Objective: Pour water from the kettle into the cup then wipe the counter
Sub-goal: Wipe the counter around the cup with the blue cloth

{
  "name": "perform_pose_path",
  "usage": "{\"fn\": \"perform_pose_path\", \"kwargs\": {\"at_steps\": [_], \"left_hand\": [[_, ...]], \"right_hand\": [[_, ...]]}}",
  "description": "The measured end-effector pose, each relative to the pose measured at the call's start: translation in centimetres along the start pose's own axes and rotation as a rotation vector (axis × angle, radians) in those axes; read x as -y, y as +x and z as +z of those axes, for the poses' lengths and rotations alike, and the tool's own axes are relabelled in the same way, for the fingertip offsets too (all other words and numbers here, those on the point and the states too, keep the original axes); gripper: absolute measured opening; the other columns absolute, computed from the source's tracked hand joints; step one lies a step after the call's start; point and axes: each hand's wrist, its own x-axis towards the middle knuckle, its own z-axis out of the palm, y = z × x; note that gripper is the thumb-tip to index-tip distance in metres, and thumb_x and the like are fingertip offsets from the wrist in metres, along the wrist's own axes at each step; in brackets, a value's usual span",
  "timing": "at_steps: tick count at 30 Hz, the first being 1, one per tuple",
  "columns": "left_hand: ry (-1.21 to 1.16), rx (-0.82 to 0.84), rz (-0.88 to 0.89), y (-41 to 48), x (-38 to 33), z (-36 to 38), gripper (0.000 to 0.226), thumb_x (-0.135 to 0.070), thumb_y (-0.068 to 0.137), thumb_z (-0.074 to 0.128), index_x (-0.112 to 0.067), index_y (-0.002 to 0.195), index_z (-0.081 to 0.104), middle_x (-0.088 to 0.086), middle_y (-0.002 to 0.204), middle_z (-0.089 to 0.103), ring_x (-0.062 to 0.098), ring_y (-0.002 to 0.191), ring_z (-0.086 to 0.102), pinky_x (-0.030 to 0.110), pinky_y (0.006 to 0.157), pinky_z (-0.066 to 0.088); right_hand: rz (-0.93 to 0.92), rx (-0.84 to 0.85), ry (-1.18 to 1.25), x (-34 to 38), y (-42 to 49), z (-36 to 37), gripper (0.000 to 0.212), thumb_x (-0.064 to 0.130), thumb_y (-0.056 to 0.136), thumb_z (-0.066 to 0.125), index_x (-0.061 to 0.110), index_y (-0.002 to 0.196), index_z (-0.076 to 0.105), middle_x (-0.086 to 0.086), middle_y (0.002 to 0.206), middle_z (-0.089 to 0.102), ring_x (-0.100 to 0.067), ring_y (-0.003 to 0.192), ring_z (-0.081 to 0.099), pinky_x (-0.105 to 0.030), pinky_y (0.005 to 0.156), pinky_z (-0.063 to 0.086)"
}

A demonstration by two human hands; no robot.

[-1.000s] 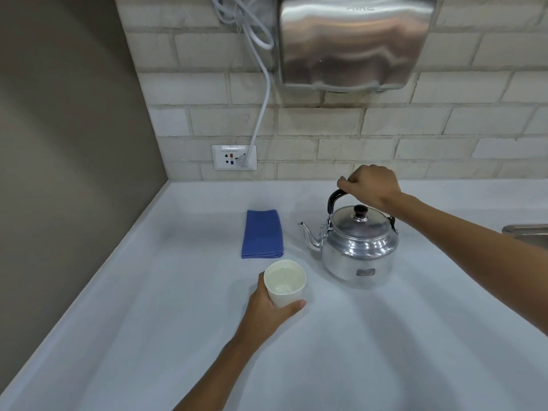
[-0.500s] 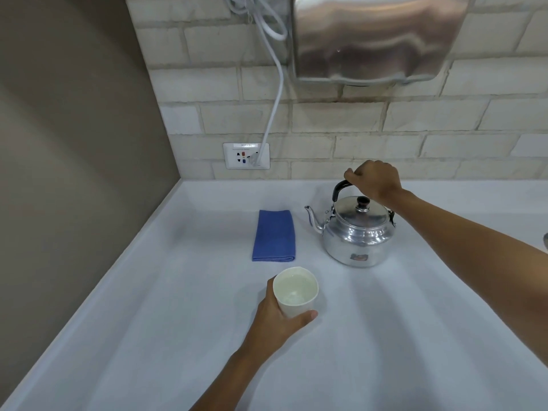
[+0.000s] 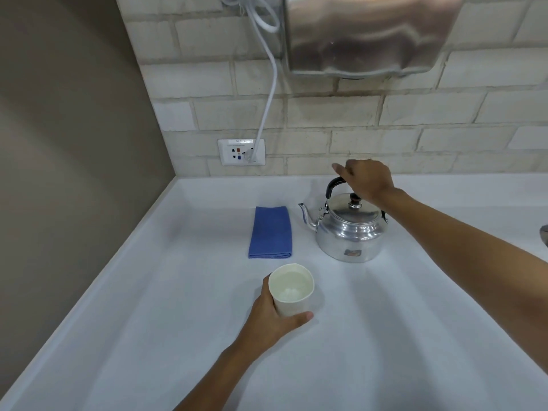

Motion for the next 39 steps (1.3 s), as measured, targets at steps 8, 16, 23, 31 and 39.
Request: {"fn": "perform_pose_path", "kwargs": {"at_steps": [8,16,23,31,39], "left_hand": [[0.314,0.17,0.087,-2.1,2.4,-8.1,0.1,-0.064,0.06,0.074,-0.059,0.134,0.007,-0.039,0.14,0.026,-0.014,0.131,0.024,0.014,0.106,0.023],[0.606,0.004,0.186,5.8,0.1,-9.6,0.058,-0.048,0.089,0.048,-0.034,0.14,0.023,-0.021,0.14,0.027,-0.003,0.127,0.028,0.017,0.102,0.024],[0.798,0.059,0.141,15.9,-1.1,-3.2,0.055,-0.033,0.097,0.038,-0.007,0.143,0.021,0.013,0.155,0.017,0.025,0.142,0.014,0.032,0.115,0.011],[1.024,0.019,-0.041,19.7,1.6,0.3,0.057,-0.033,0.099,0.019,-0.002,0.144,-0.001,0.016,0.156,-0.001,0.028,0.144,-0.001,0.039,0.117,0.003],[0.933,0.36,0.435,9.9,3.4,-4.0,0.069,-0.016,0.094,0.046,-0.015,0.145,-0.001,-0.008,0.152,-0.009,0.015,0.144,-0.007,0.02,0.113,-0.007]], "right_hand": [[-0.08,-0.204,0.317,0.7,-14.1,3.1,0.032,0.031,0.086,0.041,0.009,0.105,0.053,-0.011,0.106,0.057,-0.027,0.096,0.051,-0.027,0.08,0.033],[0.077,0.29,0.063,1.4,-22.8,10.1,0.058,0.045,0.096,0.023,0.015,0.146,0.016,-0.004,0.157,0.012,-0.019,0.145,0.005,-0.034,0.119,0.004],[0.08,0.29,0.054,1.4,-23.0,10.3,0.06,0.048,0.096,0.02,0.019,0.147,0.004,0.0,0.158,0.003,-0.015,0.145,-0.005,-0.031,0.117,-0.005],[0.095,0.289,0.063,1.4,-22.9,10.5,0.061,0.051,0.094,0.016,0.022,0.147,0.001,0.003,0.158,0.0,-0.012,0.144,-0.009,-0.03,0.118,-0.008],[0.077,0.298,0.062,1.0,-23.0,10.5,0.061,0.05,0.095,0.017,0.021,0.146,0.001,0.002,0.159,0.001,-0.013,0.145,-0.007,-0.03,0.117,-0.007]]}}
